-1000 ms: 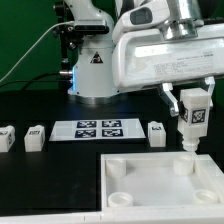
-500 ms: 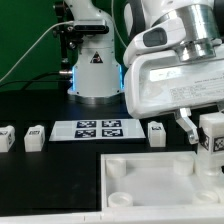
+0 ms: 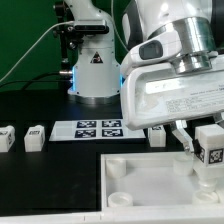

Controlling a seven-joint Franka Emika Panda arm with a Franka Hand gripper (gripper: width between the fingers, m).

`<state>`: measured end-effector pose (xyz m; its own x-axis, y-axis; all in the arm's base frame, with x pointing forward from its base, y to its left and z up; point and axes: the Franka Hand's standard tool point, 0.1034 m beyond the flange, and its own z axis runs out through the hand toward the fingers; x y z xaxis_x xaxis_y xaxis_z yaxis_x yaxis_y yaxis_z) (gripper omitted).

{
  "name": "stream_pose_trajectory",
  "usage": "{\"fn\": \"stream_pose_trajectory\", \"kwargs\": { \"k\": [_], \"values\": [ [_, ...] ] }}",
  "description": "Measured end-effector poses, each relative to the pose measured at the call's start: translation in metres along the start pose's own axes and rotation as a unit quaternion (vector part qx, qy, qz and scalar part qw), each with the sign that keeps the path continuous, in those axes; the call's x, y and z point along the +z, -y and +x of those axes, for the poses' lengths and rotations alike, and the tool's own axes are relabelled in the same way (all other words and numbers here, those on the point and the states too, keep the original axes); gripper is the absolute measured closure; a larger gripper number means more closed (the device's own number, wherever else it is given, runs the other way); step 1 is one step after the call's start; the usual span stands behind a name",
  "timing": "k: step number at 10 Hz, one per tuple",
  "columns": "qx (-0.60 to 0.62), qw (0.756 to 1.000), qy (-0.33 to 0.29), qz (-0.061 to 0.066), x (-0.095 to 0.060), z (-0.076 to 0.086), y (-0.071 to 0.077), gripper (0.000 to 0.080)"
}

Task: Assemble one leg

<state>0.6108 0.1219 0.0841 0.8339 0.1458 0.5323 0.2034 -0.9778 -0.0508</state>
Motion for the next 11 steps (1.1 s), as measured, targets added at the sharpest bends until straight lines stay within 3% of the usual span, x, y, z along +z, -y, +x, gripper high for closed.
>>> {"fn": "stream_pose_trajectory", "kwargs": {
  "k": [3, 8, 11],
  "values": [
    [-0.002, 1.0, -0.003, -0.004, 0.0011, 0.0018, -0.0086, 0.0508],
    [-0.002, 1.0, -0.008, -0.002, 0.0031, 0.0035, -0.0019, 0.0508],
    [-0.005, 1.0, -0.018, -0.005, 0.0056, 0.0042, -0.0074, 0.0508]
  ]
}}
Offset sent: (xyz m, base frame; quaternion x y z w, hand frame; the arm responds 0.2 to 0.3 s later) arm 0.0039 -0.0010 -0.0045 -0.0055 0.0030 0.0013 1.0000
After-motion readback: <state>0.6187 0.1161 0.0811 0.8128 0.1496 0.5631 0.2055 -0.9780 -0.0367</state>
